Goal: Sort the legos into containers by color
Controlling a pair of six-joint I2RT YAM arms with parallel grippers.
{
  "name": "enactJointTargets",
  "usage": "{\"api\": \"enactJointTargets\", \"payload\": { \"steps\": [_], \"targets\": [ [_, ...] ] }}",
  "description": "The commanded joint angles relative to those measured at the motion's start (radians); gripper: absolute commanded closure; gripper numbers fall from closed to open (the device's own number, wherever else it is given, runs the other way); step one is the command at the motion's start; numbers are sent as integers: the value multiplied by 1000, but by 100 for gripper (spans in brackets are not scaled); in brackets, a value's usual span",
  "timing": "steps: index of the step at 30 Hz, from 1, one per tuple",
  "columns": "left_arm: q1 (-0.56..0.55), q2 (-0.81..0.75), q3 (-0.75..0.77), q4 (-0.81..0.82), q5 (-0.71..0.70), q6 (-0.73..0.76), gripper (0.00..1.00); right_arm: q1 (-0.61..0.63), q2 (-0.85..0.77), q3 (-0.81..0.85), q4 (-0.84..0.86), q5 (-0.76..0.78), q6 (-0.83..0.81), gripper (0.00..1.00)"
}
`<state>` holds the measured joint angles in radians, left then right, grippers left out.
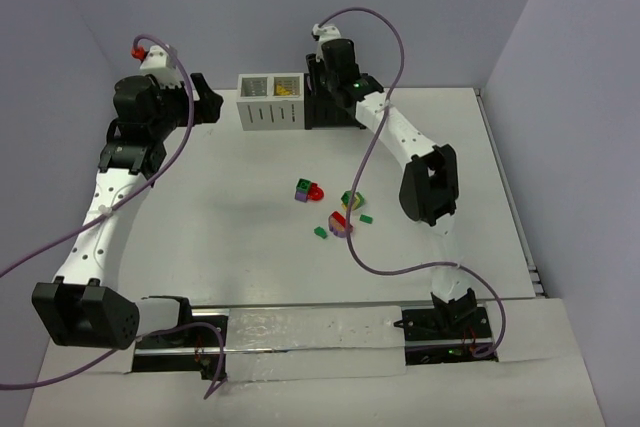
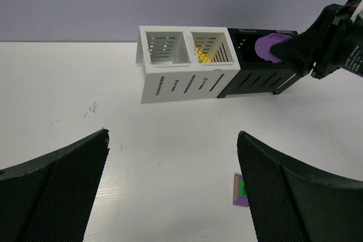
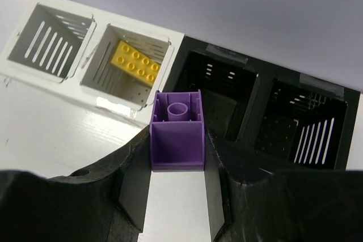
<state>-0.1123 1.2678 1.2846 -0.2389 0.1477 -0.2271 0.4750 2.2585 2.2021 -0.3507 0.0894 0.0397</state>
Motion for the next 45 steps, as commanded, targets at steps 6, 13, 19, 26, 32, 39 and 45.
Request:
{"api": "enactJointTargets", "payload": {
  "steps": [6, 13, 19, 26, 32, 39, 45],
  "targets": [
    [2, -23, -4, 36, 16, -19, 1, 2, 62, 69, 124, 61, -14, 100],
    [2, -22, -22, 48, 30, -26, 1, 2, 91, 88, 153, 87, -15, 91],
    [2, -13, -18, 45, 30, -28, 1, -1, 108, 96, 156, 91, -11, 86],
    [3, -8, -11, 36, 28, -32, 1, -12, 122, 115, 155, 104, -2, 74],
    [3, -4, -1, 26, 26, -33, 1, -21, 124, 119, 160, 76, 7, 48],
    [3, -3, -22, 44, 23, -32, 1, -23, 107, 123, 153, 61, 14, 17],
    [3, -13, -53, 68, 17, -26, 1, -22, 48, 109, 130, 45, 23, 10]
  ]
}}
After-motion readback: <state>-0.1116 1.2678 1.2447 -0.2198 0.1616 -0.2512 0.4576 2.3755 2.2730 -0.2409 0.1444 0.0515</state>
